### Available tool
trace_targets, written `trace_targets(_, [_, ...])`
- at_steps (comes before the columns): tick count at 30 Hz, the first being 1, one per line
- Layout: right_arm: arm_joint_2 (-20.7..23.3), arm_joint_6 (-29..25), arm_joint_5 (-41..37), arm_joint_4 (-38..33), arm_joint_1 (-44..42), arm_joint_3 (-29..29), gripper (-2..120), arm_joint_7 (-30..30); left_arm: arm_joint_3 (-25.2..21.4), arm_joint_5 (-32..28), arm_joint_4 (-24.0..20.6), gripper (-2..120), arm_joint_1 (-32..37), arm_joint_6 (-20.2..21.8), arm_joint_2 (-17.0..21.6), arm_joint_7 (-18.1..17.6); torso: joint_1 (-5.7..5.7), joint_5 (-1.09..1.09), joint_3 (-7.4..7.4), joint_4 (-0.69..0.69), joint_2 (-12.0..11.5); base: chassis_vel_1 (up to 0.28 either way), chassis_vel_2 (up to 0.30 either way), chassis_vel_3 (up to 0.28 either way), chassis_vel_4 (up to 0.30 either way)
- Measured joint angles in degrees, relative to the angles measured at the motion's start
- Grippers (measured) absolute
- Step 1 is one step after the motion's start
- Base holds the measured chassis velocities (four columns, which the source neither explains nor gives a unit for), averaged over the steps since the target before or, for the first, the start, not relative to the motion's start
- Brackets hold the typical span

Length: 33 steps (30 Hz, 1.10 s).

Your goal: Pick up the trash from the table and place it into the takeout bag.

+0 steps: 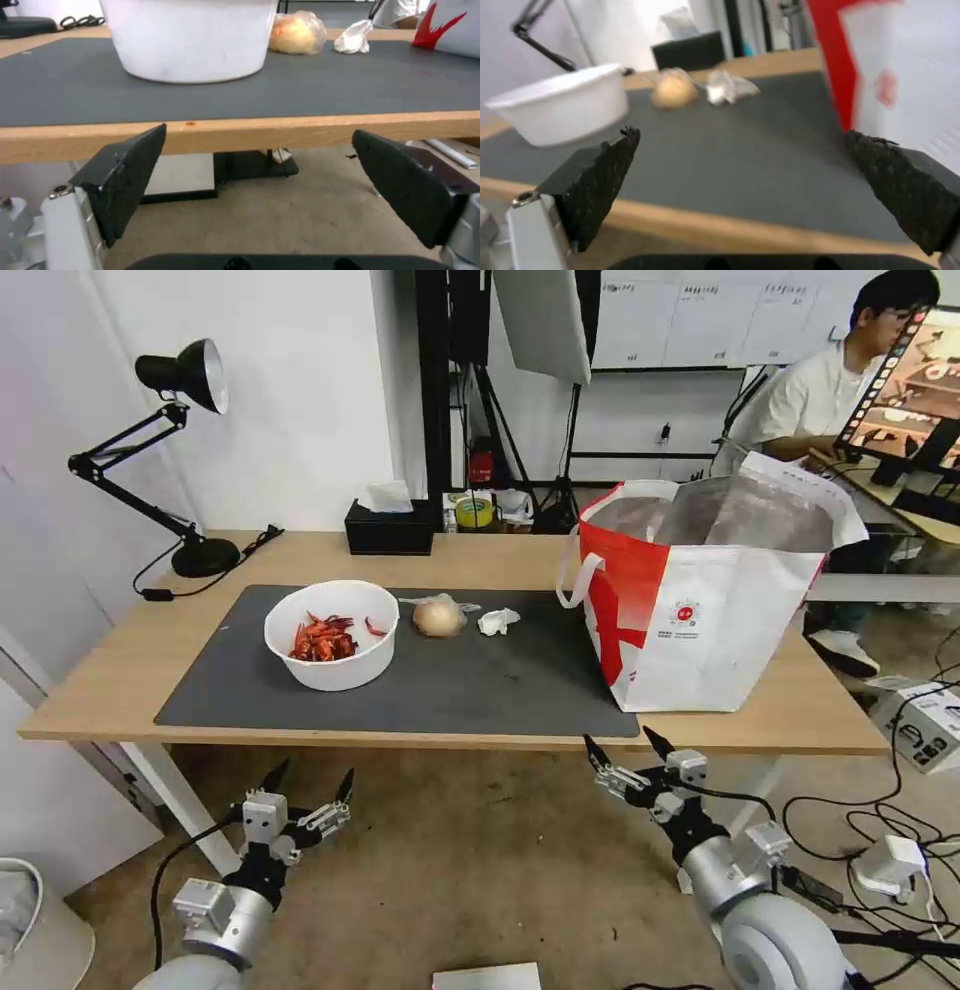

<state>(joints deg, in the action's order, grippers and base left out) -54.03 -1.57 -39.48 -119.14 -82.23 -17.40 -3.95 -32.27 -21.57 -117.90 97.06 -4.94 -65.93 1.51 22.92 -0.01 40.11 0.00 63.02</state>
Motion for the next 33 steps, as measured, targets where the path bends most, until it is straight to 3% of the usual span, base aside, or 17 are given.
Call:
trace_targets(6, [2.25,4.23,-2.52,2.18,11.72,6.83,100,-2.02,-0.04,0.25,-1.71,100,-0.16,0.15,-0.1,-0.27,0.0,0.01,0.0,0.0,0.0,0.0,0.0,0.0,0.0])
trace_targets(13, [2.16,8.83,-10.91,11.27,34.25,22.16,100,-7.19,-0.97,0.37,-4.54,100,0.8,1.03,-1.14,-0.42,0.01,0.01,0.0,0.02,0.0,0.0,0.0,0.0,0.0])
trace_targets(17, [1.15,9.96,-12.46,13.43,38.37,25.5,100,-9.07,-1.13,0.74,-4.82,100,1.27,1.04,-1.74,-0.43,0.01,0.01,0.0,0.0,0.0,0.0,0.0,0.0,0.0])
trace_targets(25, [-7.07,15.28,-13.82,24.65,54.54,34.87,100,-20.69,-2.72,2.34,-5.61,100,3.52,0.46,-3.69,-0.43,0.01,0.0,0.0,0.01,-0.01,0.0,0.0,0.0,0.0])
trace_targets(33, [-12.07,20.33,-14.14,31.32,59.69,38.08,100,-26.77,-3.29,4.24,-5.71,100,4.63,-0.27,-4.66,-0.44,0.01,0.0,0.0,0.0,0.0,0.0,0.0,0.0,0.0])
